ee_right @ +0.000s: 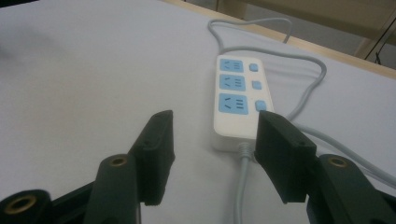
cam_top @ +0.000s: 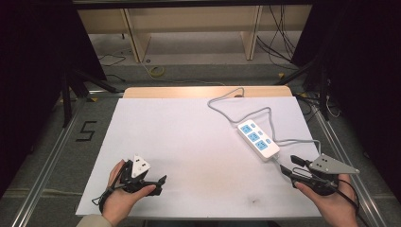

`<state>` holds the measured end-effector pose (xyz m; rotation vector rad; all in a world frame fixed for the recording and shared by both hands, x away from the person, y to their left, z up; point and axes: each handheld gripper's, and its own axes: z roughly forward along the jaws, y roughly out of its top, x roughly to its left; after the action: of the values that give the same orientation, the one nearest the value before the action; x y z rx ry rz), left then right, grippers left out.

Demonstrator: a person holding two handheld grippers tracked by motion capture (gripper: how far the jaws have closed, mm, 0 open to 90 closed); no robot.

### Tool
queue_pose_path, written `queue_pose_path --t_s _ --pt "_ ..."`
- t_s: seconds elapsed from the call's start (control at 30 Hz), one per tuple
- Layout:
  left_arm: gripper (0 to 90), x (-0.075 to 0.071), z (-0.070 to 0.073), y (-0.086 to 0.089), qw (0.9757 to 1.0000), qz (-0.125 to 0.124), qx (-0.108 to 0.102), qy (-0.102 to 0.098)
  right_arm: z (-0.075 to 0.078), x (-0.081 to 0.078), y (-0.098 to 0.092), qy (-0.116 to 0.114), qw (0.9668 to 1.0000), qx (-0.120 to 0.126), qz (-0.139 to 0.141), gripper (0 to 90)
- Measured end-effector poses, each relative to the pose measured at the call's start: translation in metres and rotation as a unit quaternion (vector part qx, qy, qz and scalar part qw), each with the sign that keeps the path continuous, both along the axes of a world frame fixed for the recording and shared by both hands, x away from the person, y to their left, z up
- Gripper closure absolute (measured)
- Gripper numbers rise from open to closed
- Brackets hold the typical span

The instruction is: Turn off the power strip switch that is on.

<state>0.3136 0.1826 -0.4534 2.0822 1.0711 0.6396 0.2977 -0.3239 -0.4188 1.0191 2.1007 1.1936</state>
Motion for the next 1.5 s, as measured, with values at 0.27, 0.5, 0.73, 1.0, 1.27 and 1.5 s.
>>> queue_pose_path --t_s 0.27,0.5,0.73,1.0,1.27,1.5 --pt "6.9 0.000 0.000 0.000 1.0000 0.002 0.001 -0.001 0.008 -0.001 0.001 0.008 0.9999 -0.015 -0.003 62.8" --pt "7.2 0.001 -0.001 -0.001 1.0000 0.002 0.001 0.000 0.018 0.006 0.008 0.042 0.9975 -0.057 -0.006 88.3" --pt "7.2 0.001 -0.001 -0.001 1.0000 0.001 0.003 -0.001 0.030 0.022 0.011 0.072 0.9945 -0.075 -0.010 90.0" --pt "7.3 0.001 -0.001 -0.001 1.0000 0.001 0.002 0.000 0.040 0.039 0.014 0.098 0.9925 -0.072 -0.014 90.0" --pt "7.5 0.001 -0.001 -0.001 1.0000 0.003 0.002 0.001 0.052 0.055 0.012 0.118 0.9906 -0.062 -0.030 90.0" --pt "7.7 0.001 -0.001 -0.001 1.0000 0.003 0.002 0.001 0.059 0.069 0.012 0.132 0.9877 -0.078 -0.031 90.0"
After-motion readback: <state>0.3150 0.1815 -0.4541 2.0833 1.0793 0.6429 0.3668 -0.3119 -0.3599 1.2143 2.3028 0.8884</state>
